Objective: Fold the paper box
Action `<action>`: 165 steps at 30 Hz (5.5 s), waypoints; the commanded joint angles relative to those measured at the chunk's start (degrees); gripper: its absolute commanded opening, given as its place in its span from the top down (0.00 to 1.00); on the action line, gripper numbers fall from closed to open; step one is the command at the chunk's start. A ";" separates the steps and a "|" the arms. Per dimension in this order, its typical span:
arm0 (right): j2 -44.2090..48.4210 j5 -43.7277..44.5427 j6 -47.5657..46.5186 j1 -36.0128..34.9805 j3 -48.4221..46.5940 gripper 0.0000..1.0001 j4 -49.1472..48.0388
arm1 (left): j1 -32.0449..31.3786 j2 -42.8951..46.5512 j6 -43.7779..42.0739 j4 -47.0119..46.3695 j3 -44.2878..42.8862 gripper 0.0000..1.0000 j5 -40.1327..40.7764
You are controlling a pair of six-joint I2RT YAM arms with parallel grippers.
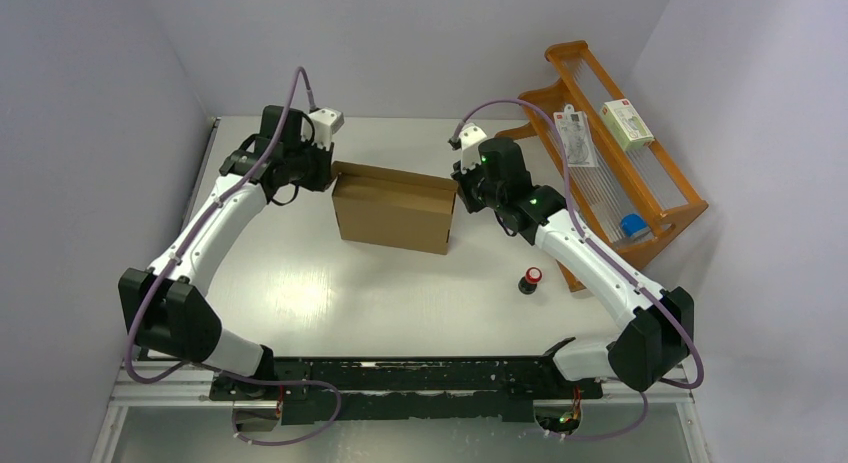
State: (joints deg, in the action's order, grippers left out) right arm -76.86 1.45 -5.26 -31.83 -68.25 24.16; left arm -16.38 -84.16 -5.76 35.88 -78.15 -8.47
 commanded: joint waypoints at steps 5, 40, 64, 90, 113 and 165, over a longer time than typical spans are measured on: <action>0.04 -1.04 -0.22 0.38 -0.75 1.00 -0.26 | 0.47 4.82 -2.43 -3.08 3.02 0.75 -1.42; 0.57 -3.25 -0.74 1.18 -0.04 1.00 -1.41 | 1.18 7.36 -12.32 -2.43 4.98 0.68 -8.82; -0.67 -3.17 -1.17 1.47 -1.01 0.86 -0.25 | 0.65 10.95 -13.87 -3.07 10.01 0.67 -4.15; -0.62 -4.49 1.24 1.36 -1.93 1.00 1.18 | -0.56 11.91 -13.15 -3.49 9.76 0.95 -11.17; -0.72 5.30 19.35 0.52 -4.51 1.00 6.17 | -5.15 10.48 3.84 -1.72 8.16 0.95 3.34; -2.37 24.95 36.51 -9.94 -2.33 1.00 8.20 | -15.60 6.53 28.23 -0.90 5.20 0.95 13.46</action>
State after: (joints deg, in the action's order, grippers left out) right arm -78.89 28.14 29.34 -39.94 -71.90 34.17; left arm -30.22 -77.08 19.53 36.84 -72.40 8.82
